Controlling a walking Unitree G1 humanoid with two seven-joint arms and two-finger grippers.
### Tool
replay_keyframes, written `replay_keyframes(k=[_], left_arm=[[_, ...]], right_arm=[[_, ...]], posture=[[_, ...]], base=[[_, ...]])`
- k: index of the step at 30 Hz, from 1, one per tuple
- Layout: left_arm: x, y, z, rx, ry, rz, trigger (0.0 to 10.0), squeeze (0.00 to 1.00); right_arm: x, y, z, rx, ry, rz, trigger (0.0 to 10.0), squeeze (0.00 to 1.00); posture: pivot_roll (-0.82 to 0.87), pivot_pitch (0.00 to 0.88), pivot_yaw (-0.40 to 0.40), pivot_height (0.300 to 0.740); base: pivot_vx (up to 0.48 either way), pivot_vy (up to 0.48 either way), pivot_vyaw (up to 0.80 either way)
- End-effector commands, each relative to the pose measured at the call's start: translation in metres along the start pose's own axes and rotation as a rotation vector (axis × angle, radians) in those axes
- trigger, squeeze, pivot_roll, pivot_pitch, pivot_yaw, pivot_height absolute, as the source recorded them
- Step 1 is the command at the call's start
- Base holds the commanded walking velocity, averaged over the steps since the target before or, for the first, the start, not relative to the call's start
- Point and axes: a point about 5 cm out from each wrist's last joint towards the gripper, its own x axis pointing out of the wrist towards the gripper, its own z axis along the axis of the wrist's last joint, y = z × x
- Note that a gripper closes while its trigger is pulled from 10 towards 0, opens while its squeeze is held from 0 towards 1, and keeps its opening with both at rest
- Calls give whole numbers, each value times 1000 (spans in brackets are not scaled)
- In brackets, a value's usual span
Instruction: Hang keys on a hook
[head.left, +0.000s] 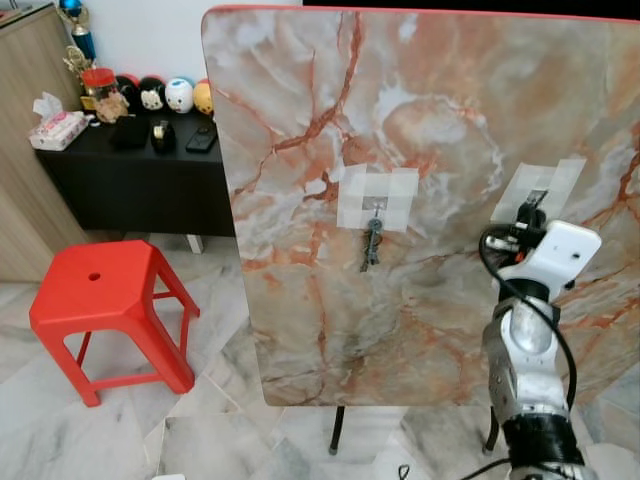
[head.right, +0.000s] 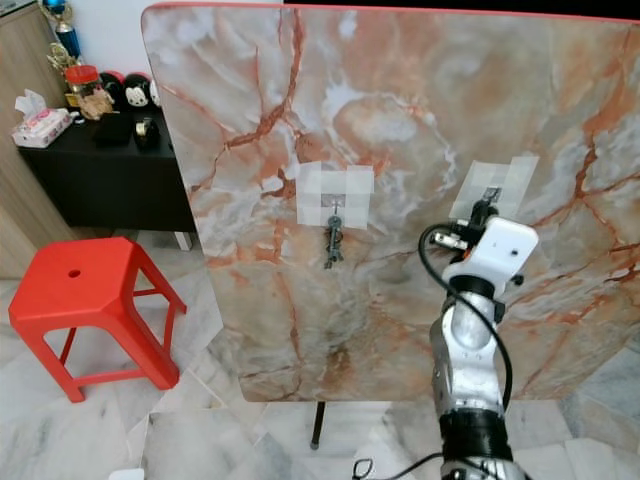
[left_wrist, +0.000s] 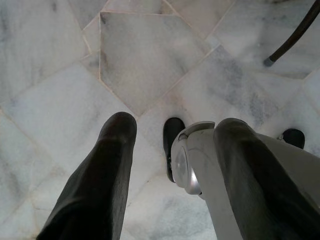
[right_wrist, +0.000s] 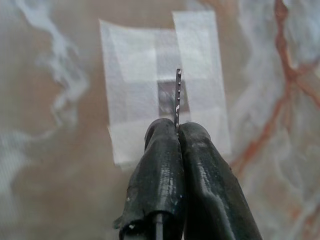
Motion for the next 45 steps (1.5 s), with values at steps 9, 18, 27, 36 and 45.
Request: replay_keyframes(k=[9, 18, 27, 36, 45], left_arm=[[-1, 2, -5, 14, 32, -6, 10000, 0], [-2, 3, -6, 10, 29, -1, 10000, 0], [-3, 6, -8, 11, 36, 5, 10000, 0], [-3, 7, -9, 11, 41, 8, 10000, 0], [-2, 7, -7, 13, 41, 12, 10000, 0]], right_arm=[[6, -14, 23, -14, -78, -94, 10000, 0], [13, -12, 19, -10, -43, -82, 10000, 0], [19, -6, 16, -10, -26, -56, 10000, 0], [24, -2, 14, -8, -21, -44, 10000, 0], [30, 2, 19, -7, -53, -34, 10000, 0]], posture=[[-5, 0, -48, 740], [-3, 0, -48, 740], [2, 0, -49, 740], [5, 0, -48, 740], [8, 0, -46, 740]], base=[[0, 0, 0], [0, 0, 0], [0, 0, 0], [0, 0, 0], [0, 0, 0]])
